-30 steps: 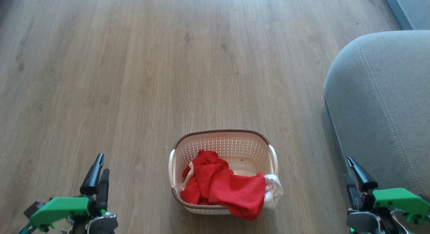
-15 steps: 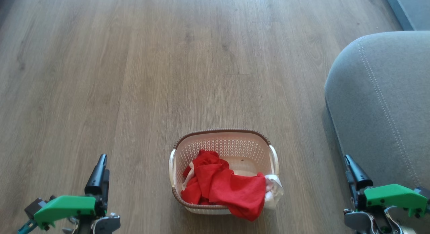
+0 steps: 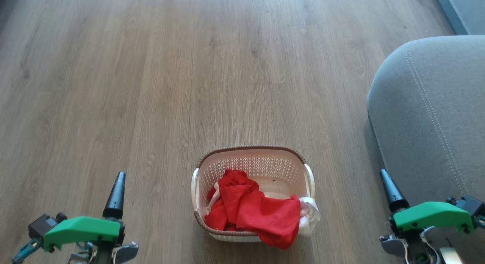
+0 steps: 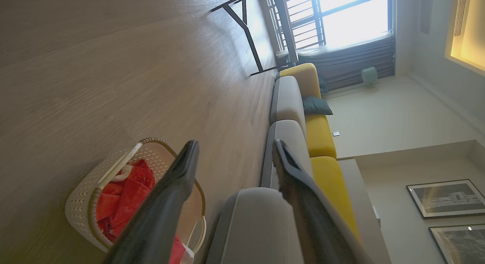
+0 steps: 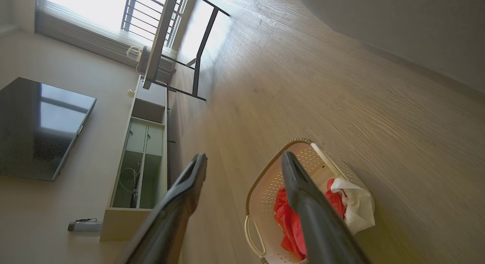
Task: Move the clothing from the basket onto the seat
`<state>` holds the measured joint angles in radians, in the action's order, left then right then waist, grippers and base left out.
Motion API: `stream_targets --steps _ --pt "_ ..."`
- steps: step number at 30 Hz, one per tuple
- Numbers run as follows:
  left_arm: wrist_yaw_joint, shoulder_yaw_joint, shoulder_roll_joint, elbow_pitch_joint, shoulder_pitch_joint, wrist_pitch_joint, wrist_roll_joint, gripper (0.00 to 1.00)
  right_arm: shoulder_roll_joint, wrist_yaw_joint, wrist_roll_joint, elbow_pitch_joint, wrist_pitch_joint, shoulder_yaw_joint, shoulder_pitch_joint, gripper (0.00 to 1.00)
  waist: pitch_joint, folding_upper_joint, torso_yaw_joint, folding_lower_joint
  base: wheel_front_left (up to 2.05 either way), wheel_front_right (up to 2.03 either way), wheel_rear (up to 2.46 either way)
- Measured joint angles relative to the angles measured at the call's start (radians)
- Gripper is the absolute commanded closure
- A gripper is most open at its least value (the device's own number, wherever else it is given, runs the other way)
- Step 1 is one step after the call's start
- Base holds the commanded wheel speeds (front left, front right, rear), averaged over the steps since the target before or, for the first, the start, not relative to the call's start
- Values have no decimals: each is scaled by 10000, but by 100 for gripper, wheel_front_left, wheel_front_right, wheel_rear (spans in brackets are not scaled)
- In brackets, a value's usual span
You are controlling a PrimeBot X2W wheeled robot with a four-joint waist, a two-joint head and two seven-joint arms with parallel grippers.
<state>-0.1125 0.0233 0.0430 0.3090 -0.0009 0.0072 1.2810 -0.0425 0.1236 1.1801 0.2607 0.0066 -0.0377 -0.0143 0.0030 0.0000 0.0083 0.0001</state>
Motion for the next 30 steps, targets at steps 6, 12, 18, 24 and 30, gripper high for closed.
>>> stream_targets --steps 6,12,18,24,30 --pt "-2 -98 6 -56 -1 -167 -1051 0 -192 0 -884 -88 -176 334 -23 0 -10 0 11 0 0 0 0" --pt "-4 -125 21 -174 -2 -341 -2044 0 -393 0 -1699 -96 -320 681 -182 0 -33 0 17 0 0 0 0" --pt "-13 -132 27 -240 -3 -474 -2857 0 -652 0 -2339 -6 -502 1057 -419 0 -53 0 44 0 0 0 0" --pt "-17 -134 40 -251 -3 -656 -3643 0 -936 0 -2813 40 -627 1540 -460 0 -58 0 81 0 0 0 0" --pt "-29 -134 50 -255 -3 -809 -4270 0 -1200 0 -3204 -19 -805 1929 -638 0 -67 0 97 0 0 0 0"
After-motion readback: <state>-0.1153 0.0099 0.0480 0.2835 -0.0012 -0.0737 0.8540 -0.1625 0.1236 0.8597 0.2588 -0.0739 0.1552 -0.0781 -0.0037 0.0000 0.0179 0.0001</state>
